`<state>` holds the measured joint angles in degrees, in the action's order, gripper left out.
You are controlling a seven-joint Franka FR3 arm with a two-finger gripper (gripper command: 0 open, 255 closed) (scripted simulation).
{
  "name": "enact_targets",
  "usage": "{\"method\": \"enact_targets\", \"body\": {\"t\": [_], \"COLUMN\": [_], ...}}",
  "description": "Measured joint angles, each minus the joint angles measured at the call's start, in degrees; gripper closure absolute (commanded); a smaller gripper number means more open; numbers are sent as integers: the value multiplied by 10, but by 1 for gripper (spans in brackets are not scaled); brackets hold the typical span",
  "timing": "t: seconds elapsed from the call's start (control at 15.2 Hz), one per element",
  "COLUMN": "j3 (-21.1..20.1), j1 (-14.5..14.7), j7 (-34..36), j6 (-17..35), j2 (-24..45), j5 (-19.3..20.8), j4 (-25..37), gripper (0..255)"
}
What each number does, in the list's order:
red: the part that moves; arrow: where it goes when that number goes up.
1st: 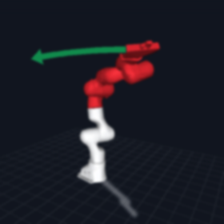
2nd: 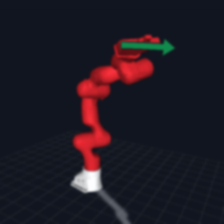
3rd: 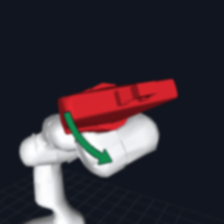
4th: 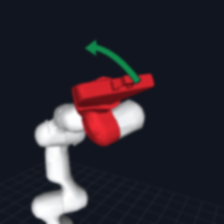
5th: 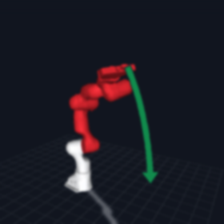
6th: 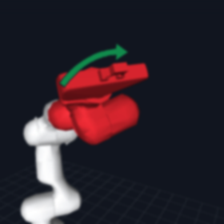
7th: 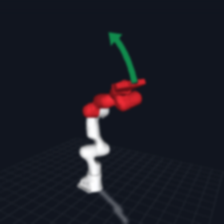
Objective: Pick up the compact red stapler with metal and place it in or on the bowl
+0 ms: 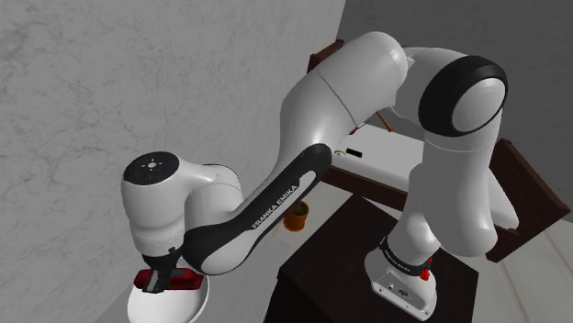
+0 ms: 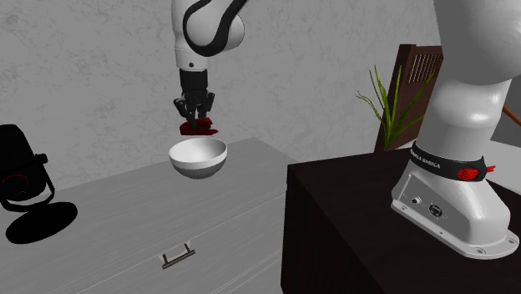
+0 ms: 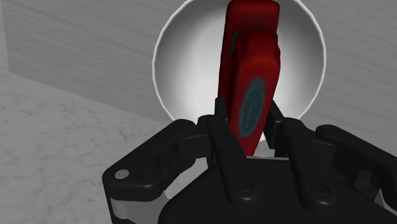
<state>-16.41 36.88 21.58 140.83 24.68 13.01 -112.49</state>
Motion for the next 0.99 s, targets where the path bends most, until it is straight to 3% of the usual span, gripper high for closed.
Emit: {"method": "enact_targets", "body": {"t": [0.99], "j3": [22], "j1": [16], "j7": [23], "j6": [65], "j2": [66], "j5": [31], "j4": [-1], "gripper": [255]}}
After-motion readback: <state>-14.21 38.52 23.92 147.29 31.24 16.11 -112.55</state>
